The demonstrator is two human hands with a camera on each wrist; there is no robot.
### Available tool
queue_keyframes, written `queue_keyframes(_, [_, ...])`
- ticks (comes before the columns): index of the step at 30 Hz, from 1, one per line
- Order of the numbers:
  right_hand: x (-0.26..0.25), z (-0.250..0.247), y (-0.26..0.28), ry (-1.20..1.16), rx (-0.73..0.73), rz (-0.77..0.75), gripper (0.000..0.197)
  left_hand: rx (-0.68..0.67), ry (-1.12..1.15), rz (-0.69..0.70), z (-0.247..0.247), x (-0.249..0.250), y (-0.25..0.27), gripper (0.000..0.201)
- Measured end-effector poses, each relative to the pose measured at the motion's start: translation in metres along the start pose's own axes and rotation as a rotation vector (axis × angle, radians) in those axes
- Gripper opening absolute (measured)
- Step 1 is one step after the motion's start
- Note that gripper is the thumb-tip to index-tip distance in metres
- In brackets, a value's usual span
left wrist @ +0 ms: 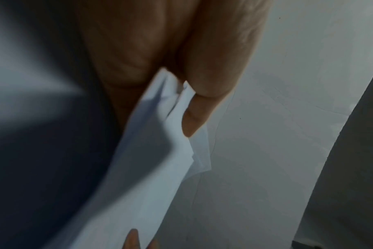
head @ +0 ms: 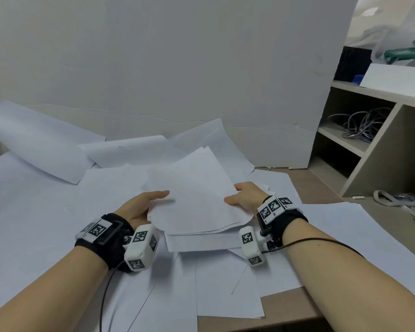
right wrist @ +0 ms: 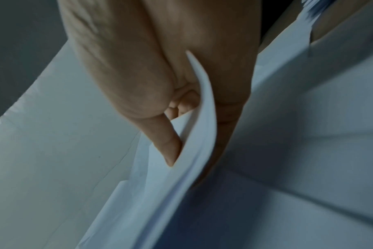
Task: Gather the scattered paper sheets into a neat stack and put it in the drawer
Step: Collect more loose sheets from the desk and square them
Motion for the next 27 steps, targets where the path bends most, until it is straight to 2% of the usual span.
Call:
queue_keyframes(3, [-0.001, 0.009, 0.010, -0.045, -0.040, -0.017, 0.032, 0.053, 0.040, -0.014, 0.003, -0.004, -0.005, 0.026])
queue_keyframes(7, [0.000, 0.012, 0.018, -0.033, -0.013, -0.020, 0.027, 0.124, -0.007, 0.029, 0.009, -0.008, -0.006, 0.019])
queue_keyframes(9, [0.003, 0.007, 0.016, -0.053, 0.079, 0.000, 0.028, 0.134, -0.043, 0.096, 0.010, -0.005, -0.004, 0.021])
queue_keyframes(11, [0.008, -0.006, 0.010, -0.108, 0.260, 0.039, 0.021, 0.160, -0.090, 0.170, 0.007, -0.001, -0.003, 0.024])
queue_keyframes(13, [0.014, -0.026, 0.006, 0.001, 0.435, 0.082, 0.015, 0.200, -0.114, 0.232, -0.002, 0.003, -0.002, 0.020])
queue_keyframes(15, [0.019, -0.047, 0.004, 0.132, 0.509, 0.122, 0.015, 0.219, -0.109, 0.282, -0.011, 0.008, 0.000, 0.016])
queue_keyframes(16, [0.024, -0.056, 0.001, 0.142, 0.523, 0.162, 0.021, 0.219, -0.095, 0.304, -0.016, 0.011, 0.001, 0.016])
queue_keyframes(18, [0.031, -0.070, -0.006, 0.093, 0.550, 0.230, 0.067, 0.205, -0.063, 0.330, -0.026, 0.013, 0.002, 0.017])
queue_keyframes(19, [0.033, -0.074, -0.007, 0.031, 0.544, 0.228, 0.080, 0.192, -0.053, 0.337, -0.030, 0.014, 0.002, 0.017])
queue_keyframes(20, [0.031, -0.077, -0.008, -0.051, 0.518, 0.205, 0.084, 0.180, -0.046, 0.337, -0.034, 0.014, 0.002, 0.017])
queue_keyframes(21, [0.027, -0.078, -0.006, -0.159, 0.474, 0.184, 0.078, 0.167, -0.041, 0.335, -0.038, 0.014, 0.002, 0.016])
queue_keyframes(24, [0.018, -0.081, -0.004, -0.482, 0.251, 0.139, 0.037, 0.138, -0.016, 0.313, -0.044, 0.014, 0.002, 0.017])
queue_keyframes(25, [0.015, -0.080, -0.004, -0.514, 0.205, 0.108, 0.030, 0.122, -0.002, 0.301, -0.046, 0.015, 0.002, 0.017])
queue_keyframes(27, [0.012, -0.078, -0.009, -0.472, 0.226, 0.064, 0.028, 0.069, 0.039, 0.270, -0.046, 0.015, 0.003, 0.021])
Point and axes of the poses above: each hand's wrist, its own y-axis away from the middle knuckle, its own z-axis out of the palm, x = y × z, the point moved 2 cm from there along -y, towards the middle knuckle, and after that the axes turned 9 degrees about -z, right-handed, at the moved point
